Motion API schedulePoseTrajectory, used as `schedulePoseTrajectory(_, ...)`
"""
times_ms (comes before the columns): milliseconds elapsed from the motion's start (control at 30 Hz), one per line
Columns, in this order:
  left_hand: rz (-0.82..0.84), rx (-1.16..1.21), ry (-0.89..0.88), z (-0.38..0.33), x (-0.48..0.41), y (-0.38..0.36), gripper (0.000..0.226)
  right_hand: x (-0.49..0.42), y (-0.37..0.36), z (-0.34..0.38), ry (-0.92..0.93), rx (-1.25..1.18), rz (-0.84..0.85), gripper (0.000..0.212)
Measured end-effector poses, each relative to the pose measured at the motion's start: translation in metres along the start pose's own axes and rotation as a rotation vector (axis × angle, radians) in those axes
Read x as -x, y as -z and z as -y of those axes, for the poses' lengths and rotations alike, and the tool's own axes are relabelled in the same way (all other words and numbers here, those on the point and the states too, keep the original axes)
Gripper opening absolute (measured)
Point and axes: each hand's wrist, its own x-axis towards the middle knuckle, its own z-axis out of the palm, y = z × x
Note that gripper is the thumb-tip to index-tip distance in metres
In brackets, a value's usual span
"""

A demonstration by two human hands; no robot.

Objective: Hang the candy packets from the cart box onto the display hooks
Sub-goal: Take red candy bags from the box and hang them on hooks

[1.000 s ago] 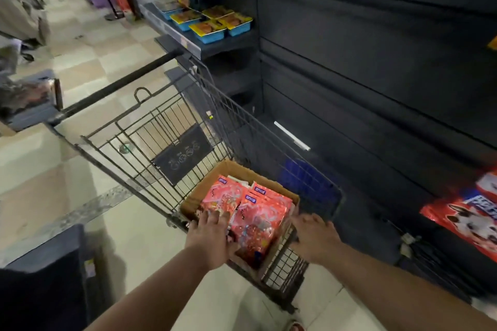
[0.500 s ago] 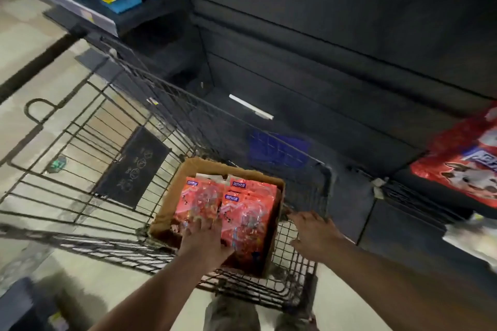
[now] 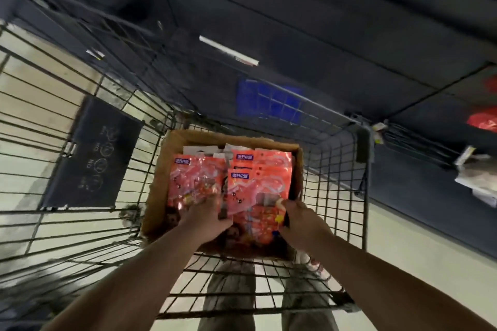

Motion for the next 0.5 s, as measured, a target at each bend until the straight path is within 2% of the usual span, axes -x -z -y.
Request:
schedulePoseTrajectory(200, 0.070, 0.343, 0.017, 0.000, -0.047, -0.025, 0.062, -0.033, -0.019, 0.005, -0.099, -0.360, -0.105, 0.062)
schedulePoseTrajectory(300, 0.063, 0.469, 0.031, -0.005, -0.064, -0.036, 0.046, -0.047, -0.029, 0.008, -0.170, -0.544, -0.137, 0.062)
schedulePoseTrajectory(400, 0.053, 0.613, 0.045, -0.007, -0.077, -0.047, 0.044, -0.060, -0.039, 0.008, -0.264, -0.632, -0.139, 0.063)
schedulePoseTrajectory(500, -0.023, 0.624, 0.068, -0.002, -0.088, -0.056, 0.036, -0.070, -0.046, 0.005, -0.317, -0.678, -0.128, 0.053)
